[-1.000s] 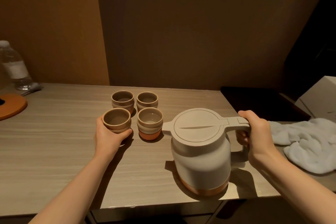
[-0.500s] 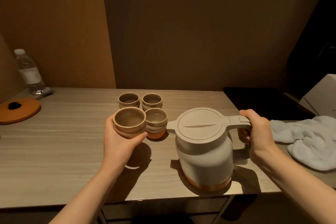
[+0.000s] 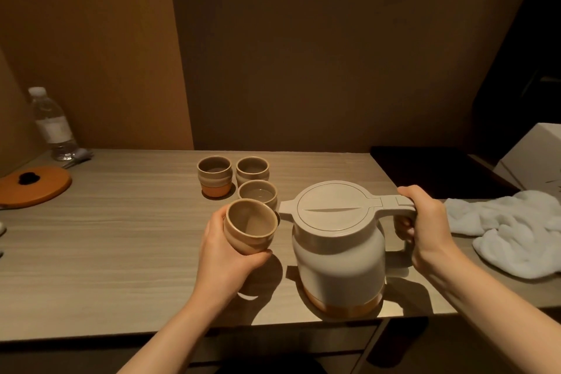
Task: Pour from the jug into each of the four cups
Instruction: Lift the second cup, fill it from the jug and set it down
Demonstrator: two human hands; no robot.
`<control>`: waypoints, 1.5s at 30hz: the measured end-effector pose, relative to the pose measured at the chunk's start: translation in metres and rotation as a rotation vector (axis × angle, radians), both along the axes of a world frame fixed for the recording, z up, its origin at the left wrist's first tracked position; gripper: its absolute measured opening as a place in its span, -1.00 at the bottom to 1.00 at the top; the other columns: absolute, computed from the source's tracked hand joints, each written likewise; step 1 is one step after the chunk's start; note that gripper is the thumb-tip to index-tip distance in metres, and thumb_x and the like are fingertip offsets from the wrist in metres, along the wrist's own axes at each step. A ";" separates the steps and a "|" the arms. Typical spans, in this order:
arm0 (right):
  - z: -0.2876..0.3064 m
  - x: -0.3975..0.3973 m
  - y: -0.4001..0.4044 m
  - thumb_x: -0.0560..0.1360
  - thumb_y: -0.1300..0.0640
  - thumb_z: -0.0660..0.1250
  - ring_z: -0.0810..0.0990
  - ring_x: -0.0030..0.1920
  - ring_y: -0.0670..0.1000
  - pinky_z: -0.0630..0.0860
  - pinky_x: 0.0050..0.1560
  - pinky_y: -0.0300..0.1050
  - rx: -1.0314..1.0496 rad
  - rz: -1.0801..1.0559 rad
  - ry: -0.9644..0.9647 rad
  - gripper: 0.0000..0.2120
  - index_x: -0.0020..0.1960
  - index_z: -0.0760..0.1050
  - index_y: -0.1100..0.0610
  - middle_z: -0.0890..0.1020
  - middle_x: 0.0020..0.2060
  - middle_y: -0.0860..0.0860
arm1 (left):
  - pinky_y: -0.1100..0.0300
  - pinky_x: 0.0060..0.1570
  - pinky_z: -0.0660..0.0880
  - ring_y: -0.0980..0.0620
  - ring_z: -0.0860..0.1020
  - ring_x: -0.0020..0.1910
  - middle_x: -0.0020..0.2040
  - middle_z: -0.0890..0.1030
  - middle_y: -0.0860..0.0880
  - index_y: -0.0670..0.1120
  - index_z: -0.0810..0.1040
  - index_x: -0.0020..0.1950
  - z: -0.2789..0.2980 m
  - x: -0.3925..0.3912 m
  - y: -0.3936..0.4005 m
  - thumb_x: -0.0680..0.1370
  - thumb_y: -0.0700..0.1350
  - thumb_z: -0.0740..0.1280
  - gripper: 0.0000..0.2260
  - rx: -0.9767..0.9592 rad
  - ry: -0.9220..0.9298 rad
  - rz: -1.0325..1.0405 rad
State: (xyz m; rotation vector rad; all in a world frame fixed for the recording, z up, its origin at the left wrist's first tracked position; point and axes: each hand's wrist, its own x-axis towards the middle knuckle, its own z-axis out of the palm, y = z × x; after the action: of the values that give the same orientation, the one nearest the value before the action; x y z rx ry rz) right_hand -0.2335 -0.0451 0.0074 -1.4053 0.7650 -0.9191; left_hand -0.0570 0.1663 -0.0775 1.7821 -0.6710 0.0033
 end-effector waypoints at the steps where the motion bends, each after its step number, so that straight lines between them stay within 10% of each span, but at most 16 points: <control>1: 0.000 0.000 0.000 0.55 0.09 0.20 0.22 -0.60 -0.13 0.13 -0.45 -0.14 0.002 0.000 0.000 -0.60 -0.45 0.36 0.15 0.31 -0.63 -0.06 | -0.01 0.19 0.48 0.07 0.43 0.24 0.21 0.47 0.13 0.20 0.31 0.28 -0.001 0.000 -0.001 0.11 -0.07 0.65 -0.15 0.016 -0.009 0.001; 45: 0.022 0.032 0.006 0.54 0.13 0.21 0.26 -0.57 -0.13 0.20 -0.47 -0.18 -0.158 0.052 0.138 -0.60 -0.46 0.33 0.19 0.31 -0.64 -0.07 | 0.20 0.11 0.36 0.10 0.36 0.27 0.22 0.39 0.18 0.13 0.27 0.37 0.014 0.012 0.010 0.15 -0.10 0.64 -0.11 0.181 -0.164 0.000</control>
State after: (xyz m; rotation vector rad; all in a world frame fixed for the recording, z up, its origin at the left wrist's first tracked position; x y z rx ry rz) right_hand -0.2016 -0.0386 0.0298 -1.6328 0.7680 -0.8638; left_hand -0.0451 0.1758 -0.0631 1.9705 -0.8101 0.0926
